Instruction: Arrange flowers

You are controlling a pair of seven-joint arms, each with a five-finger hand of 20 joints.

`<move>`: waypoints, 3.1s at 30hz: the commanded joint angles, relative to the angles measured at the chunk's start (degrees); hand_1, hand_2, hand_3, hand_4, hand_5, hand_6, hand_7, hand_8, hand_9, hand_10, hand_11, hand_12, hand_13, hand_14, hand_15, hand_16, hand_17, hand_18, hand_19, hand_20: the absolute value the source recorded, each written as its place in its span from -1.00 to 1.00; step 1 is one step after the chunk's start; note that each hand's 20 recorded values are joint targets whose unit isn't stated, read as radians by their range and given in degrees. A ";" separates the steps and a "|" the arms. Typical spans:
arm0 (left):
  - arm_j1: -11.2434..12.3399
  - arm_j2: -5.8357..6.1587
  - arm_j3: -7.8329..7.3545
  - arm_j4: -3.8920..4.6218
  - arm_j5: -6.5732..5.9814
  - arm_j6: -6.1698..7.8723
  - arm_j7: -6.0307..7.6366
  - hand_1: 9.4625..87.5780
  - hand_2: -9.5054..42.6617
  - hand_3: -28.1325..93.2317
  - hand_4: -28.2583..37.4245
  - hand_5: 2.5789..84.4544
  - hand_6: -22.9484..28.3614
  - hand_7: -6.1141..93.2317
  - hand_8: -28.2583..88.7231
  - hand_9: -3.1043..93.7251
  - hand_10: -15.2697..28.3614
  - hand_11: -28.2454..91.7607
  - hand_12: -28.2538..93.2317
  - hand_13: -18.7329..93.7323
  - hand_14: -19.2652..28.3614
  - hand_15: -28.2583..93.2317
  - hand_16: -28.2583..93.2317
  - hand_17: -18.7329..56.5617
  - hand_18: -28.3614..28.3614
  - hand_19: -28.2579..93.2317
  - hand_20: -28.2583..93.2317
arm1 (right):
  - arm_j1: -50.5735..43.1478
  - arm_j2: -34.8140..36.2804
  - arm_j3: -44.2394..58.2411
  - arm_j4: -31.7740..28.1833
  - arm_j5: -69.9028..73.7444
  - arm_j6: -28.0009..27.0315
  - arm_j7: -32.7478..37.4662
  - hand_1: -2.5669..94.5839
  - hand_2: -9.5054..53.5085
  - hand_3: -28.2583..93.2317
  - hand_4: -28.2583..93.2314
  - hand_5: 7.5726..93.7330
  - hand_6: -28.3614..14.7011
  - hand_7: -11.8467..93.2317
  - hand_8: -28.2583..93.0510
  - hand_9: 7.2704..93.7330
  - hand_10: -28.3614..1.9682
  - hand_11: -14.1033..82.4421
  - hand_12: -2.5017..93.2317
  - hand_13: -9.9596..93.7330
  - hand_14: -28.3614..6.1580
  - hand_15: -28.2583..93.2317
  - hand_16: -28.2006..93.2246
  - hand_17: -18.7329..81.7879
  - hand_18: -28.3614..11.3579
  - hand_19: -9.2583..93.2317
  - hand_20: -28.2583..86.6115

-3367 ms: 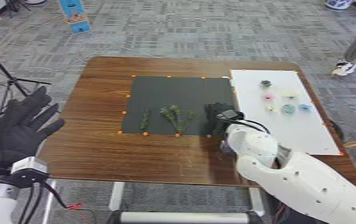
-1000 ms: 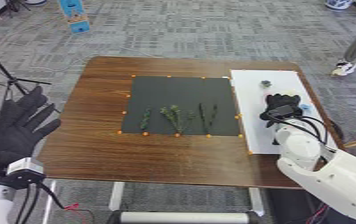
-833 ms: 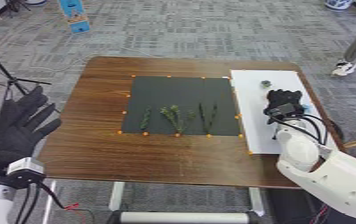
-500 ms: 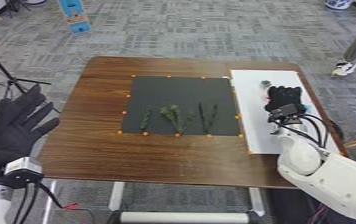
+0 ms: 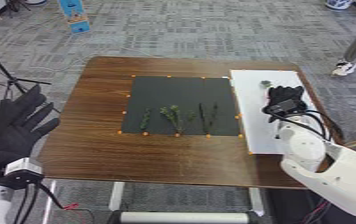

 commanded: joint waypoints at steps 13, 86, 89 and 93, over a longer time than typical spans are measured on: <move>0.13 -0.09 0.23 -0.20 -0.24 -0.19 0.01 -0.59 -0.73 0.38 -1.00 -0.43 -0.01 -0.59 -0.65 -0.55 0.13 -0.37 -0.23 -0.39 0.34 -0.37 -0.42 -0.86 0.90 0.12 -0.45 | -0.27 1.57 -0.10 1.87 2.96 -4.93 -0.68 -0.22 -1.00 0.86 -1.00 0.20 0.19 -0.11 -0.71 0.10 -0.08 0.25 -0.21 0.19 -0.11 0.72 0.02 -0.10 -0.72 0.83 0.51; -17.52 18.43 2.50 5.93 -3.61 -8.46 -4.81 -0.72 -0.87 0.57 -1.00 -0.41 0.01 -0.61 -0.64 -0.53 0.15 -0.37 -0.24 -0.38 0.36 -0.37 -0.42 -0.86 0.84 0.11 -0.44 | 35.48 -39.61 -42.40 20.98 7.30 17.26 -20.88 0.06 -1.00 0.83 -1.00 0.40 0.39 0.26 -0.47 0.53 0.28 0.03 0.26 0.39 0.17 0.70 0.21 0.00 -0.57 0.88 0.50; -18.43 18.59 3.58 6.11 -3.62 -8.79 -4.95 -0.72 -0.87 0.57 -1.00 -0.41 0.01 -0.61 -0.64 -0.53 0.15 -0.37 -0.24 -0.38 0.36 -0.37 -0.43 -0.86 0.84 0.11 -0.44 | 36.00 -41.09 -44.04 22.89 7.34 17.56 -19.59 0.06 -1.00 0.83 -1.00 0.41 0.39 0.26 -0.48 0.53 0.28 0.03 0.26 0.39 0.17 0.70 0.20 0.00 -0.57 0.88 0.50; -19.55 18.90 4.66 6.31 -3.57 -9.22 -4.87 -0.73 -0.87 0.57 -1.00 -0.41 0.01 -0.61 -0.64 -0.53 0.15 -0.37 -0.24 -0.38 0.36 -0.37 -0.42 -0.86 0.84 0.11 -0.43 | 36.36 -42.64 -45.64 25.06 7.49 17.92 -18.53 0.06 -1.00 0.82 -1.00 0.40 0.40 0.26 -0.48 0.53 0.29 0.04 0.26 0.39 0.17 0.71 0.20 0.00 -0.57 0.89 0.50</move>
